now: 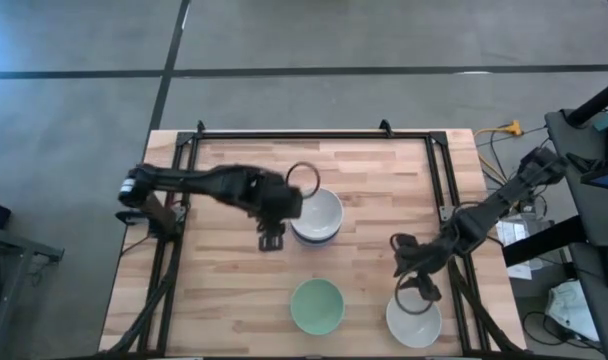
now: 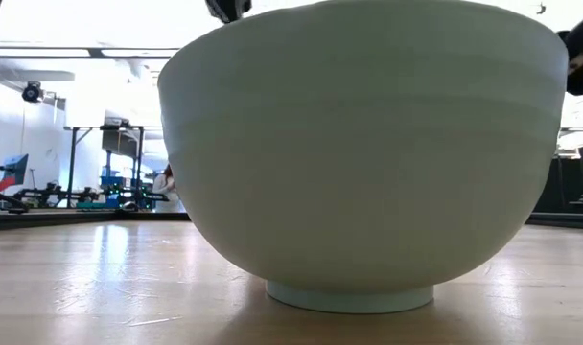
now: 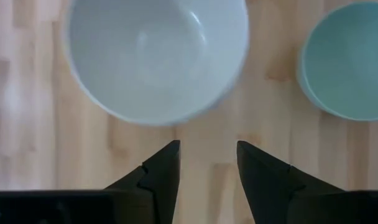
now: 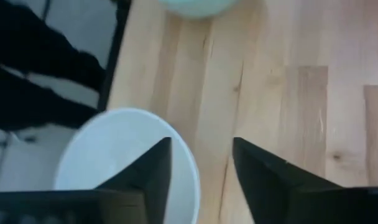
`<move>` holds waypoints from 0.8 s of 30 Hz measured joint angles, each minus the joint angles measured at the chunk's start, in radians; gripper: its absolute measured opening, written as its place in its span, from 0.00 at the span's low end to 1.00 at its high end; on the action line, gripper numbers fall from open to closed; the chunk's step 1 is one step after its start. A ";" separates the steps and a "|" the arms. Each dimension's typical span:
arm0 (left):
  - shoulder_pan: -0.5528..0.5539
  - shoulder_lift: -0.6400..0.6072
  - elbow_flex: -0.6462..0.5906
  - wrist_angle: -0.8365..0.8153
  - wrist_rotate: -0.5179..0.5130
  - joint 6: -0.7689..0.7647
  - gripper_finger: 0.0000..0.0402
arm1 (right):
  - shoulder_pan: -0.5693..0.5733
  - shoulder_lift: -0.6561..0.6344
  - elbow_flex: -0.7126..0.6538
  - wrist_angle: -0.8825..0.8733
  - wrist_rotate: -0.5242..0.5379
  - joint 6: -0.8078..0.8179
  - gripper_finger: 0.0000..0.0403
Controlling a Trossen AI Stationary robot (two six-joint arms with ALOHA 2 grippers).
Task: Nest bowls inside each other
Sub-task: Stack the white bowl into the white bowl
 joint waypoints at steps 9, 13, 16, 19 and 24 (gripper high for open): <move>-0.131 -0.203 -0.437 0.286 -0.010 -0.274 0.36 | 0.060 0.214 -0.001 0.015 -0.043 -0.112 0.52; -0.177 -0.274 -0.594 0.401 -0.011 -0.398 0.36 | 0.077 0.315 -0.001 0.014 -0.078 -0.130 0.47; -0.205 -0.317 -0.683 0.446 -0.013 -0.479 0.36 | 0.076 0.362 -0.001 0.014 -0.112 -0.132 0.35; -0.231 -0.345 -0.747 0.448 -0.013 -0.538 0.36 | 0.074 0.376 0.005 0.007 -0.133 -0.131 0.18; -0.255 -0.374 -0.849 0.466 -0.018 -0.548 0.36 | 0.058 0.330 0.031 -0.021 -0.137 -0.133 0.04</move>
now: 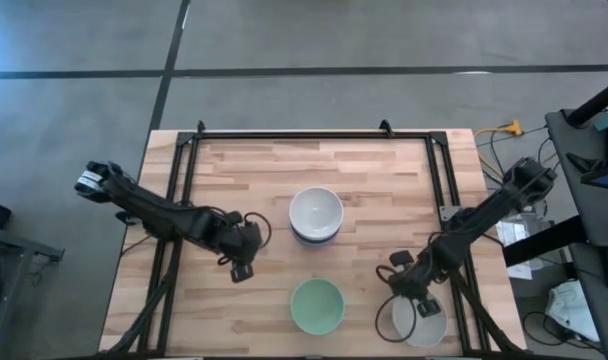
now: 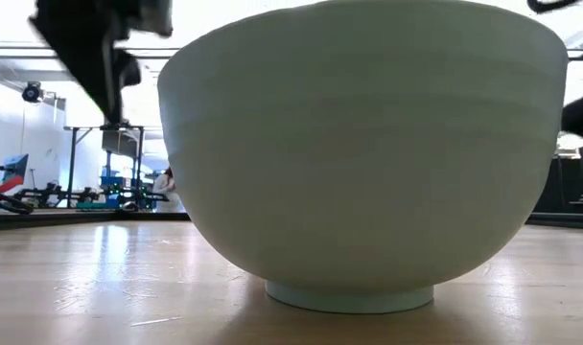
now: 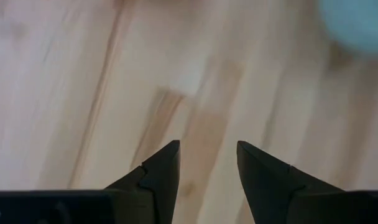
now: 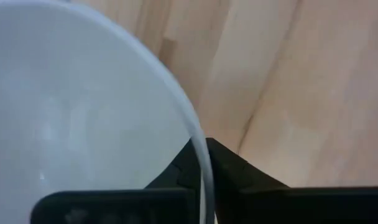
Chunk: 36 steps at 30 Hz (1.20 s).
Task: Nest bowls inside each other
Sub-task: Stack the white bowl into the white bowl
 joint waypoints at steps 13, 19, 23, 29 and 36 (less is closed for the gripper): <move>-0.001 0.010 -0.317 0.376 -0.016 -0.117 0.36 | -0.380 -0.201 0.333 -0.109 0.086 -0.037 0.02; -0.001 0.011 -0.392 0.530 -0.022 -0.165 0.36 | -0.639 -0.118 0.531 0.068 0.096 0.043 0.03; -0.001 0.012 -0.401 0.535 -0.016 -0.209 0.36 | -0.801 0.016 0.683 -0.054 0.095 0.153 0.03; -0.002 0.010 -0.397 0.557 -0.007 -0.208 0.36 | -0.938 0.280 0.894 -0.411 -0.063 0.187 0.03; -0.002 0.016 -0.399 0.557 -0.010 -0.203 0.36 | -0.940 0.468 1.084 -0.554 -0.121 0.076 0.03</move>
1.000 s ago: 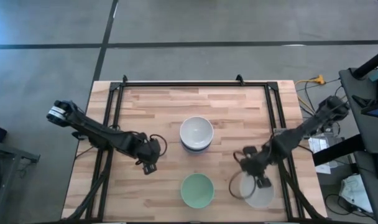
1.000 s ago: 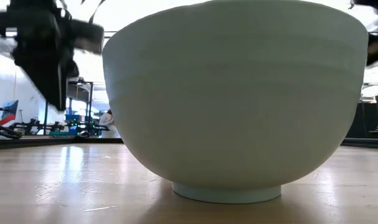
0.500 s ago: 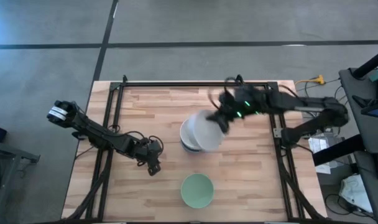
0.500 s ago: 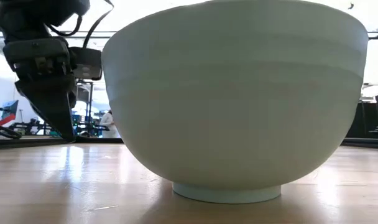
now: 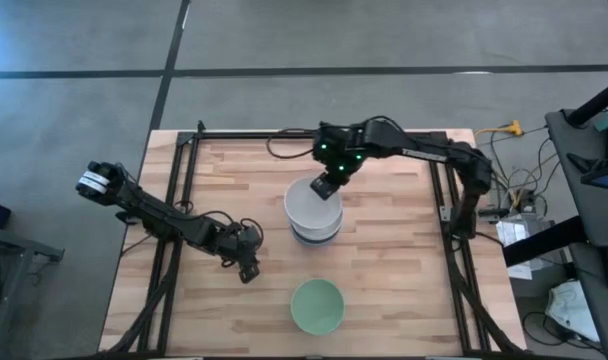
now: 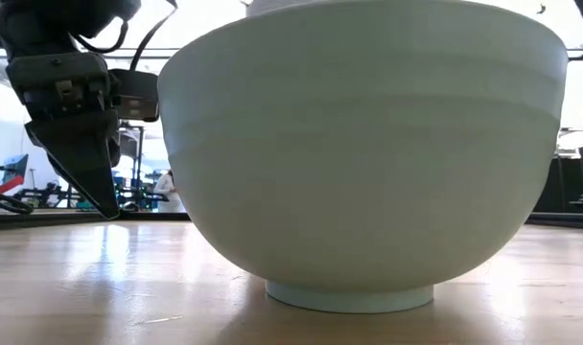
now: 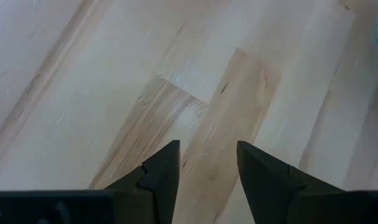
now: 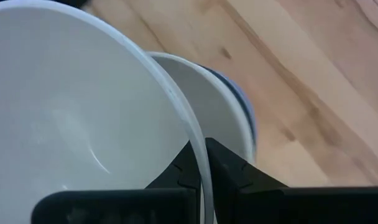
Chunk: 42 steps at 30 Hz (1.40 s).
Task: Nest bowls inside each other
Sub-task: Stack the white bowl into the white bowl
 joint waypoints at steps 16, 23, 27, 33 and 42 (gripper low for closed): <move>0.001 0.000 -0.001 0.001 -0.031 0.004 0.36 | 0.051 0.053 0.067 -0.132 0.141 -0.050 0.03; 0.001 0.000 -0.001 0.000 -0.033 0.004 0.36 | 0.056 0.053 0.017 -0.116 0.152 -0.046 0.03; 0.001 0.000 -0.001 0.000 -0.033 0.004 0.36 | 0.056 0.053 0.012 -0.107 0.162 -0.047 0.03; 0.001 0.000 -0.001 0.000 -0.033 0.003 0.36 | 0.059 0.053 0.011 -0.059 0.164 -0.056 0.03; 0.001 0.000 -0.001 0.022 -0.033 -0.001 0.36 | 0.062 0.053 0.010 -0.057 0.155 -0.058 0.04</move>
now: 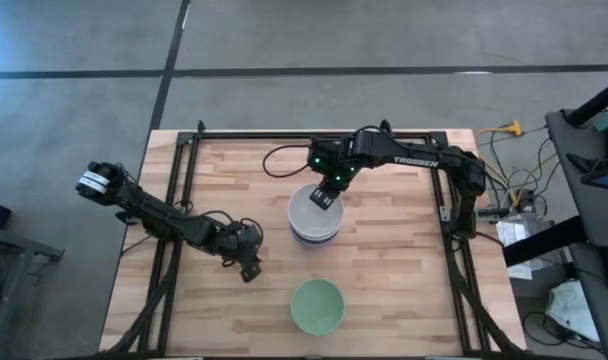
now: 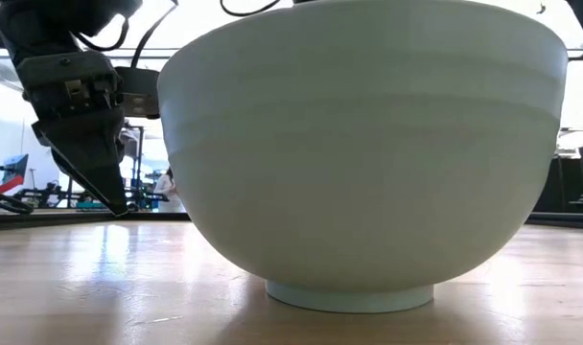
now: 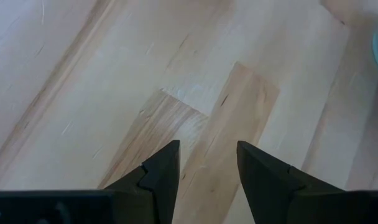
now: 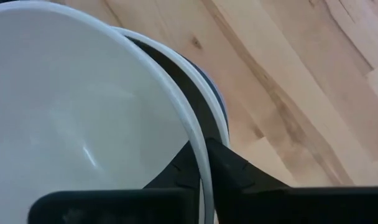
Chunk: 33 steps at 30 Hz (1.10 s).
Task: Nest bowls inside each other
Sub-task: Stack the white bowl into the white bowl
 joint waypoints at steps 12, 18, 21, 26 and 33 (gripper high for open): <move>-0.001 0.000 0.001 0.008 0.000 -0.003 0.36 | 0.011 0.000 0.025 -0.019 0.006 0.014 0.31; -0.001 0.000 0.001 0.051 0.001 -0.004 0.36 | 0.008 0.000 0.107 -0.029 0.034 0.010 0.35; -0.001 0.000 0.001 0.051 0.001 -0.004 0.36 | 0.008 -0.003 0.138 -0.056 0.074 -0.001 0.35; -0.001 0.000 0.001 0.050 0.001 -0.004 0.36 | 0.008 -0.003 0.141 -0.095 0.082 -0.017 0.32; 0.000 0.000 0.001 0.050 0.001 -0.004 0.36 | 0.008 -0.003 0.135 -0.123 0.087 -0.067 0.18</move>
